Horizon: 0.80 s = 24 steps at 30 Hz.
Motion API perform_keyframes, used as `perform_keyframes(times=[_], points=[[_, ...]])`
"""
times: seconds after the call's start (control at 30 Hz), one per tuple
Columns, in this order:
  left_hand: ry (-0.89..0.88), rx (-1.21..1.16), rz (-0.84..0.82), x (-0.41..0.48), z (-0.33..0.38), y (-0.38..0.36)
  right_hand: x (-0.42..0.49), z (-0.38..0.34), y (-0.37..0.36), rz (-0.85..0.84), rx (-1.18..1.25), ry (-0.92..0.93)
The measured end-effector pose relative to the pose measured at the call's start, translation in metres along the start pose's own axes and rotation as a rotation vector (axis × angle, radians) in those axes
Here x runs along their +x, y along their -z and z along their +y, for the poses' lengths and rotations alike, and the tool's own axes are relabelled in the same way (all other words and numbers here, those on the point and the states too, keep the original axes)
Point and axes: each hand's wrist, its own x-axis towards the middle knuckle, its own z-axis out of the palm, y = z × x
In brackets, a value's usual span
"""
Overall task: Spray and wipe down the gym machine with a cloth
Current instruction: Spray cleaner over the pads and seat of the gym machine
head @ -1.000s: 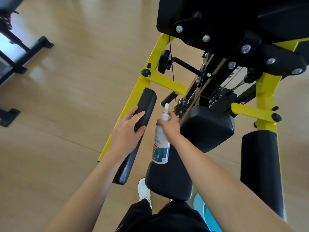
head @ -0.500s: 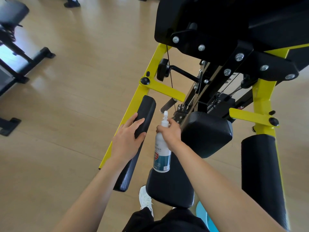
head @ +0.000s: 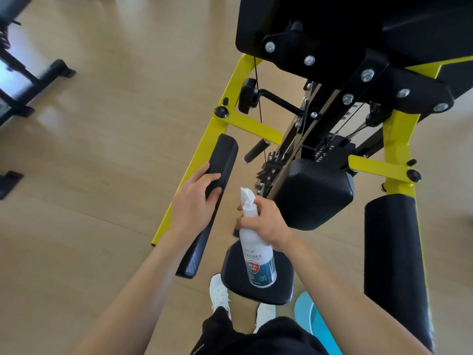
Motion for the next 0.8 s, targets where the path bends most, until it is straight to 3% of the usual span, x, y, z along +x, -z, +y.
perform_keyframes(times=[0.13, 0.4, 0.6, 0.7, 0.8], points=[[-0.034, 0.042, 0.066, -0.014, 0.0, 0.002, -0.019, 0.006, 0.002, -0.124, 0.032, 0.05], [0.044, 0.071, 0.156, -0.071, 0.007, 0.012, -0.043, 0.018, 0.01, -0.212, -0.025, 0.103], [-0.067, 0.09, 0.331, -0.135, 0.027, -0.003, -0.082, 0.049, 0.012, -0.169, 0.077, 0.08], [-0.109, 0.06, 0.192, -0.172, 0.034, -0.033, -0.108, 0.082, 0.016, -0.093, 0.098, 0.045], [0.04, -0.044, -0.078, -0.205, 0.031, -0.073, -0.134, 0.124, 0.019, -0.016, 0.15, -0.062]])
